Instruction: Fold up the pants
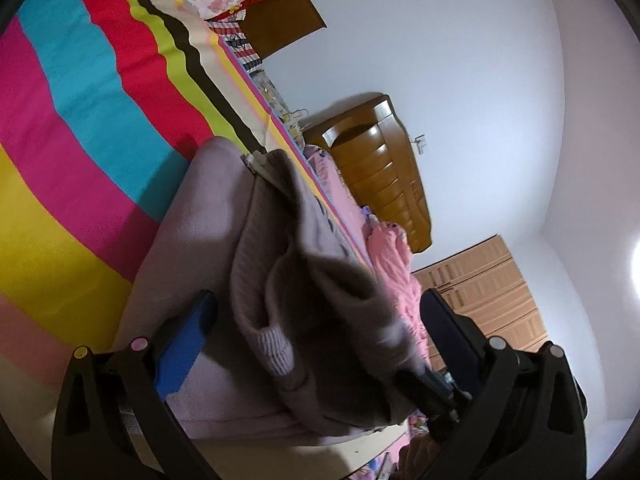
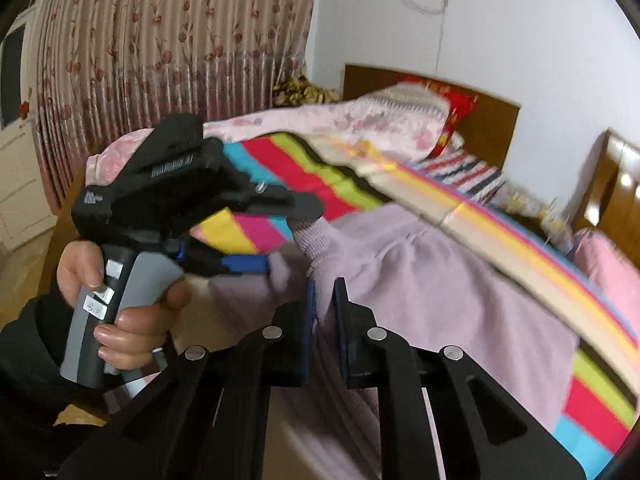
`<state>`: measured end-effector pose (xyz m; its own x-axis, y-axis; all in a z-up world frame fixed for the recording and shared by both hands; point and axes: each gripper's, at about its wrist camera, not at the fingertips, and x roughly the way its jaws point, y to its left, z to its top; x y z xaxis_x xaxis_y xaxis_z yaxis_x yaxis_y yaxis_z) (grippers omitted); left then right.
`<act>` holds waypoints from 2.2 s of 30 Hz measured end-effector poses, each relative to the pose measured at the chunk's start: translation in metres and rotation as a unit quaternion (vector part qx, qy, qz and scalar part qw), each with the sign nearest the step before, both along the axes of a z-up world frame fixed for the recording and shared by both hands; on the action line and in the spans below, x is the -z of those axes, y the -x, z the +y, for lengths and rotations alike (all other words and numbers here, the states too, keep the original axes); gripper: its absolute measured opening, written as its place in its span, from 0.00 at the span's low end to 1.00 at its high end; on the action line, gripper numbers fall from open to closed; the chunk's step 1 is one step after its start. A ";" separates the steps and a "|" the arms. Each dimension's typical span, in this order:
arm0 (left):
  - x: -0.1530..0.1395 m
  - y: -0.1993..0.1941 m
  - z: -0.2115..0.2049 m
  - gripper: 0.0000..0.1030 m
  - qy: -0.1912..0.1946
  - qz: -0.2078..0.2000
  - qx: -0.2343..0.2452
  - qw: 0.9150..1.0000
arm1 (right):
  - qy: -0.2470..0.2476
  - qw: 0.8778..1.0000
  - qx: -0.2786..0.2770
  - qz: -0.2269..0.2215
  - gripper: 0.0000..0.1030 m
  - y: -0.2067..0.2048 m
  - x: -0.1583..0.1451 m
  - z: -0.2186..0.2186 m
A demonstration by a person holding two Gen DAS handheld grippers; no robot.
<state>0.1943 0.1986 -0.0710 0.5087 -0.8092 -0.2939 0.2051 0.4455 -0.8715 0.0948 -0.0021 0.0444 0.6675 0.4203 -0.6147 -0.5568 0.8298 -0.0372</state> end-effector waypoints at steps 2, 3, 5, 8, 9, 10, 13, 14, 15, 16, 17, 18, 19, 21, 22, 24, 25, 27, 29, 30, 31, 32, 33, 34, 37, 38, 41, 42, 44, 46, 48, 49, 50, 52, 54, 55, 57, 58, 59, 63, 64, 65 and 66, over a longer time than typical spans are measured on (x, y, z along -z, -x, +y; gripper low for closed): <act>-0.003 0.000 -0.006 0.98 -0.018 -0.003 0.000 1.000 | 0.019 0.999 -0.011 0.025 0.11 -0.001 0.027 0.011; -0.003 0.000 -0.008 0.98 -0.024 -0.005 0.000 1.000 | 0.029 0.999 -0.014 0.029 0.11 0.000 0.036 0.015; -0.004 0.000 -0.011 0.98 -0.032 -0.007 0.002 0.999 | 0.037 0.999 -0.012 0.022 0.12 0.003 0.048 0.020; -0.004 0.000 -0.011 0.98 -0.031 -0.010 0.005 0.999 | 0.024 0.999 -0.017 0.041 0.23 0.000 0.045 0.016; -0.004 0.000 -0.010 0.98 -0.030 -0.010 0.006 0.999 | 0.028 0.999 -0.021 0.042 0.32 -0.001 0.044 0.015; -0.004 -0.001 -0.009 0.98 -0.029 -0.011 0.006 0.999 | 0.026 0.998 -0.029 0.043 0.43 0.000 0.045 0.015; -0.005 0.001 -0.007 0.98 -0.036 -0.005 0.006 0.999 | 0.041 0.998 -0.033 0.033 0.47 0.003 0.046 0.020; -0.007 0.002 -0.006 0.98 -0.036 -0.001 0.005 0.999 | 0.048 0.998 -0.034 0.028 0.45 0.003 0.046 0.021; -0.010 0.004 -0.005 0.98 -0.029 0.001 0.007 1.000 | 0.045 0.998 -0.032 0.028 0.41 0.002 0.045 0.019; -0.012 0.005 -0.004 0.98 -0.024 0.002 0.009 1.000 | 0.037 0.998 -0.030 0.033 0.40 0.001 0.043 0.017; -0.014 0.006 -0.003 0.98 -0.020 0.003 0.011 1.000 | 0.030 0.998 -0.028 0.037 0.38 0.002 0.043 0.016; -0.016 0.007 -0.002 0.98 -0.016 0.003 0.014 1.000 | 0.023 0.999 -0.024 0.040 0.37 -0.001 0.041 0.013; -0.017 0.009 -0.003 0.98 -0.019 0.003 0.016 1.000 | 0.025 0.999 -0.019 0.038 0.37 -0.004 0.040 0.011; -0.015 0.007 -0.008 0.98 -0.043 0.018 0.019 0.999 | 0.035 0.999 -0.017 0.033 0.37 -0.006 0.039 0.012; -0.013 0.006 -0.010 0.98 -0.050 0.019 0.018 0.998 | 0.041 0.999 -0.017 0.030 0.37 -0.006 0.039 0.013; -0.014 0.006 -0.013 0.98 -0.061 0.016 0.015 0.998 | 0.068 0.997 -0.018 0.014 0.38 -0.004 0.042 0.019; -0.015 0.006 -0.014 0.98 -0.058 0.014 0.015 0.998 | 0.081 0.997 -0.019 0.005 0.38 -0.001 0.044 0.021; -0.018 0.005 -0.013 0.98 -0.036 0.007 0.019 0.999 | 0.095 0.995 -0.019 -0.007 0.38 0.007 0.048 0.026; -0.021 0.001 -0.012 0.98 -0.011 0.007 0.024 1.000 | 0.094 0.995 -0.017 -0.008 0.37 0.008 0.048 0.025; -0.022 0.000 -0.012 0.98 -0.008 0.009 0.026 1.000 | 0.097 0.995 -0.016 -0.010 0.35 0.007 0.048 0.024; -0.025 -0.001 -0.014 0.98 -0.002 0.006 0.029 1.000 | 0.112 0.993 -0.019 -0.021 0.34 0.009 0.049 0.026; -0.026 -0.001 -0.014 0.98 0.000 0.004 0.031 1.000 | 0.128 0.991 -0.022 -0.032 0.35 0.011 0.051 0.028; -0.028 -0.001 -0.015 0.98 0.002 0.003 0.031 1.000 | 0.150 0.987 -0.027 -0.046 0.36 0.016 0.053 0.032; -0.030 -0.002 -0.017 0.98 -0.001 0.002 0.031 1.000 | 0.157 0.986 -0.026 -0.052 0.36 0.018 0.054 0.034; -0.032 -0.005 -0.022 0.98 -0.014 0.002 0.034 0.999 | 0.141 0.989 -0.019 -0.040 0.33 0.014 0.051 0.028; -0.033 -0.005 -0.022 0.98 -0.010 0.001 0.036 0.999 | 0.138 0.990 -0.013 -0.038 0.27 0.010 0.050 0.025; -0.039 -0.005 -0.022 0.98 0.002 -0.007 0.042 0.999 | 0.123 0.991 0.000 -0.051 0.15 0.013 0.042 0.018; -0.040 -0.005 -0.020 0.98 0.002 -0.010 0.040 0.999 | 0.096 0.994 0.006 -0.054 0.14 0.013 0.034 0.010; -0.041 -0.003 -0.012 0.98 -0.001 -0.008 0.028 1.000 | 0.052 0.997 0.018 -0.052 0.14 0.011 0.018 -0.005; -0.043 0.001 -0.005 0.98 -0.016 -0.001 0.013 1.000 | 0.033 0.997 0.026 -0.057 0.14 0.011 0.007 -0.016; -0.047 0.006 -0.008 0.98 -0.026 -0.004 0.021 0.999 | 0.028 0.997 0.030 -0.065 0.14 0.012 0.001 -0.019; -0.050 0.008 -0.015 0.98 -0.037 -0.005 0.031 0.999 | 0.025 0.997 0.032 -0.069 0.14 0.013 -0.002 -0.019; -0.054 0.008 -0.023 0.98 -0.046 -0.006 0.038 0.998 | 0.028 0.997 0.033 -0.071 0.14 0.013 -0.002 -0.018; -0.060 0.006 -0.047 0.98 -0.074 -0.007 0.061 0.995 | 0.054 0.995 0.027 -0.085 0.14 0.016 0.002 -0.009; -0.059 -0.006 -0.073 0.98 -0.139 0.020 0.058 0.988 | 0.063 0.994 0.023 -0.090 0.14 0.021 0.004 -0.003; -0.056 -0.013 -0.084 0.98 -0.167 0.036 0.058 0.984 | 0.070 0.993 0.022 -0.093 0.14 0.022 0.006 0.000; -0.046 -0.029 -0.104 0.78 -0.193 0.059 0.069 0.977 | 0.096 0.990 0.026 -0.105 0.15 0.024 0.012 0.005; -0.036 -0.036 -0.110 0.42 -0.223 0.084 0.067 0.969 | 0.091 0.990 0.024 -0.103 0.16 0.023 0.015 0.002; -0.029 -0.040 -0.111 0.37 -0.239 0.096 0.063 0.964 | 0.085 0.992 0.021 -0.093 0.16 0.022 0.015 -0.001; -0.022 -0.037 -0.102 0.31 -0.220 0.084 0.069 0.969 | 0.076 0.991 0.030 -0.105 0.63 0.039 0.007 -0.026; -0.019 -0.036 -0.100 0.30 -0.216 0.082 0.071 0.970 | 0.060 0.991 0.042 -0.112 0.63 0.049 0.000 -0.041; -0.017 -0.035 -0.100 0.30 -0.215 0.080 0.072 0.971 | 0.046 0.991 0.054 -0.117 0.63 0.060 -0.004 -0.053; -0.016 -0.035 -0.099 0.30 -0.213 0.078 0.072 0.971 | 0.025 0.989 0.077 -0.121 0.65 0.071 -0.008 -0.074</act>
